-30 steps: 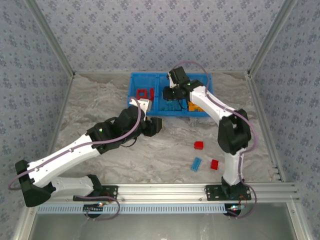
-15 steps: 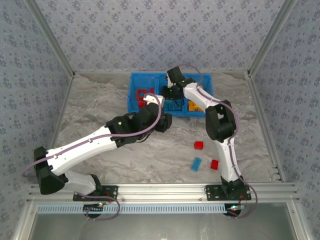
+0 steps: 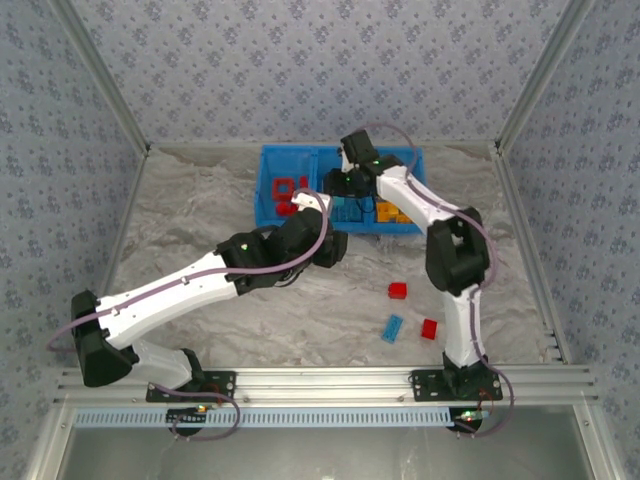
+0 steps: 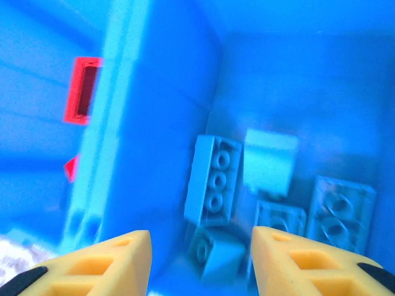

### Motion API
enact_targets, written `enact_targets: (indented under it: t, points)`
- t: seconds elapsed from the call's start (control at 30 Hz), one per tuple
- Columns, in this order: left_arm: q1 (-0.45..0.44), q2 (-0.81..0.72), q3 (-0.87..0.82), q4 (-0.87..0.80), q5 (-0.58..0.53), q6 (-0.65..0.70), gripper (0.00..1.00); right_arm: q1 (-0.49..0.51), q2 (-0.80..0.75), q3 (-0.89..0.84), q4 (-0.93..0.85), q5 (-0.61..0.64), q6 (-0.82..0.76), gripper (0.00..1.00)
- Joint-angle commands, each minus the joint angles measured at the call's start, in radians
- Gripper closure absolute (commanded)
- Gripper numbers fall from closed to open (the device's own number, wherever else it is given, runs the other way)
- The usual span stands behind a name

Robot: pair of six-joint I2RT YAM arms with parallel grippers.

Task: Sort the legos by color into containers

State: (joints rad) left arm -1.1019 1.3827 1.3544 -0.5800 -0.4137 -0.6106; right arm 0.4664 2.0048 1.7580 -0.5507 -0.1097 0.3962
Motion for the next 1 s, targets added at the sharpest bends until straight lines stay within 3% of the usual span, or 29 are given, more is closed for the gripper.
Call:
enact_targets:
  t: [0.0,0.2,0.47,0.67,0.97]
  points:
    - [-0.005,0.049,0.051,-0.036,0.086,-0.01,0.33,0.001,-0.278,-0.123,-0.043,0.155,0.01,0.51]
    - [-0.007,0.184,0.056,0.034,0.238,-0.123,0.3,-0.014,-0.737,-0.41,-0.273,0.333,0.106,0.43]
    - [-0.026,0.499,0.256,-0.022,0.35,-0.183,0.25,-0.018,-1.152,-0.62,-0.576,0.339,0.292,0.4]
    - [-0.037,0.713,0.412,-0.046,0.463,-0.234,0.22,-0.014,-1.288,-0.662,-0.669,0.337,0.375,0.41]
    - [-0.046,0.934,0.703,-0.288,0.412,-0.265,0.18,-0.012,-1.307,-0.661,-0.684,0.35,0.355,0.42]
